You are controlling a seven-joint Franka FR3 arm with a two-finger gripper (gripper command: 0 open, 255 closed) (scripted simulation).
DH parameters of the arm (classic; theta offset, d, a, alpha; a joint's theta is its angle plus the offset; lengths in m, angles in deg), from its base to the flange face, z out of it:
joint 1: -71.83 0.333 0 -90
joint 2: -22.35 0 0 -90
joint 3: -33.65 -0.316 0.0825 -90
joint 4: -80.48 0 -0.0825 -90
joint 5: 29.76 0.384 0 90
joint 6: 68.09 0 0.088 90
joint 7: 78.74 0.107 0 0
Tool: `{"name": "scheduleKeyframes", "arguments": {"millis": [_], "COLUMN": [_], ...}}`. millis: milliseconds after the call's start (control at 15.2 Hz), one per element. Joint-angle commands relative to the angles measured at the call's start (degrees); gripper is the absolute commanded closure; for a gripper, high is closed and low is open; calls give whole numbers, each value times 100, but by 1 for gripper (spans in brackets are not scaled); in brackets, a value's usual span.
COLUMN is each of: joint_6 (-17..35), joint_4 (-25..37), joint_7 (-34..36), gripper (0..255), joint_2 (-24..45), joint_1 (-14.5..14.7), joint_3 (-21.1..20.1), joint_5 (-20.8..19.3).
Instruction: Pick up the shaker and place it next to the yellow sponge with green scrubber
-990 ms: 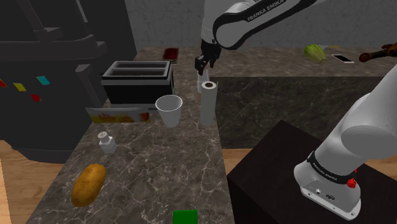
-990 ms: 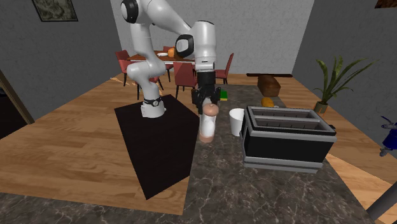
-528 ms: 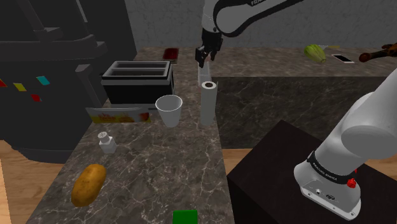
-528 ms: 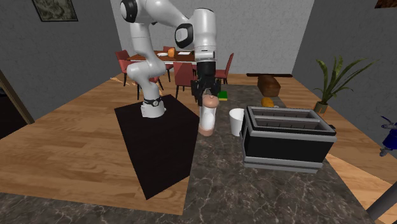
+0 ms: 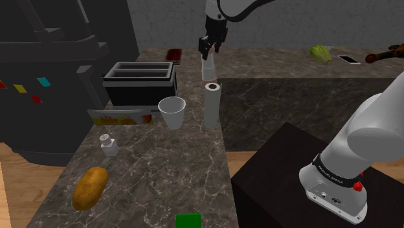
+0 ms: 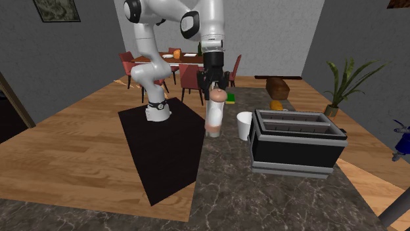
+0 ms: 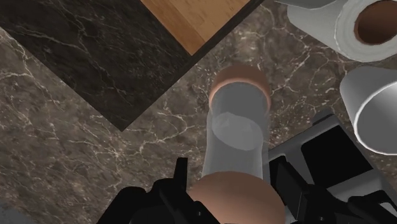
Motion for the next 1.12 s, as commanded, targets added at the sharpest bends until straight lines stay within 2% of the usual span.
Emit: {"name": "scheduleKeyframes", "arguments": {"millis": [0, 1056], "joint_6": [-180, -1387], "joint_4": [134, 1329], "joint_7": [-40, -266], "gripper": [255, 255], "joint_2": [-50, -77], "joint_1": [6, 21], "joint_3": [-1, -5], "joint_5": [32, 145]}}
